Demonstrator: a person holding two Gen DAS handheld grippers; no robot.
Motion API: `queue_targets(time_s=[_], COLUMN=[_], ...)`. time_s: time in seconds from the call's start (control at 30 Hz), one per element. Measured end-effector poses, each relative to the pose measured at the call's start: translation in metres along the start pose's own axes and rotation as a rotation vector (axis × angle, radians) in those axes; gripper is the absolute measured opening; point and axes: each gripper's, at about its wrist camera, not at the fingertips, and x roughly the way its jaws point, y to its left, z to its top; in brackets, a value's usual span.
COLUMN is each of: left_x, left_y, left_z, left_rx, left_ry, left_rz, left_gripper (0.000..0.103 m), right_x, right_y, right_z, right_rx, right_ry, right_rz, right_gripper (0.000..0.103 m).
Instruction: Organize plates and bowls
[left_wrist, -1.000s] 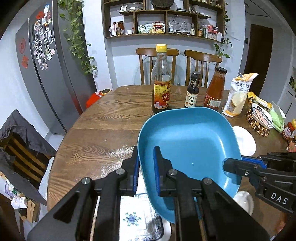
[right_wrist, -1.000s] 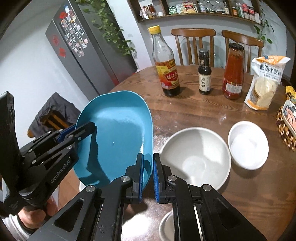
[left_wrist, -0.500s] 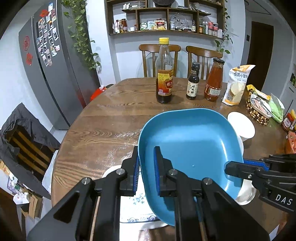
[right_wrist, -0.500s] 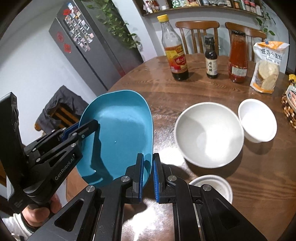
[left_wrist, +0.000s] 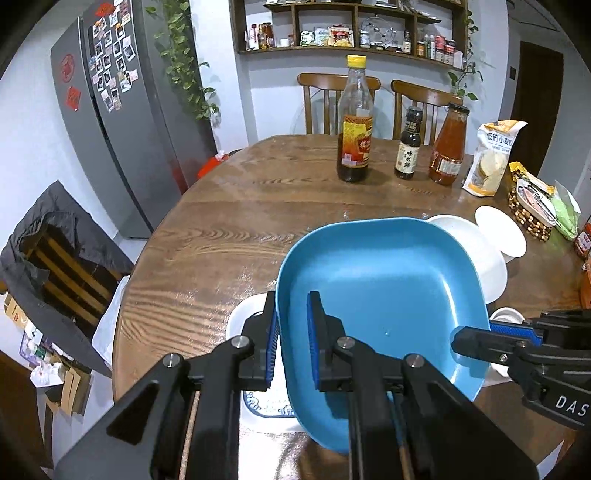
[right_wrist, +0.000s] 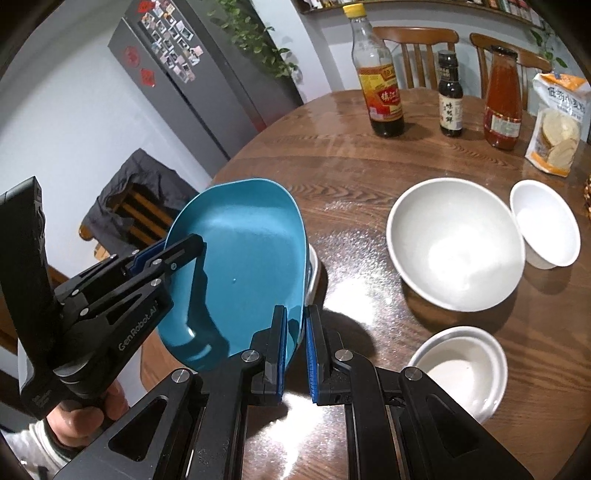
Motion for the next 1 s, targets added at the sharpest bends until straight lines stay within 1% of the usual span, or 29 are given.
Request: queue_targets(time_s=[0.43, 1.0], left_x=[0.006, 0.01], left_y=[0.014, 0.027], left_z=[-0.011, -0.017], left_rx=[-0.024, -0.037], left_ry=[0.041, 0.066], left_rz=[0.01, 0.014], left_gripper=[0.013, 0.014], right_x=[0.013, 0.023], right_y=[0.008, 0.016], right_z=[-0.002, -0.004], right_rx=[-0.011, -0.018], right_ry=[0.037, 0.061], right_rz=[0.01, 0.008], right_gripper=[0.012, 0.012])
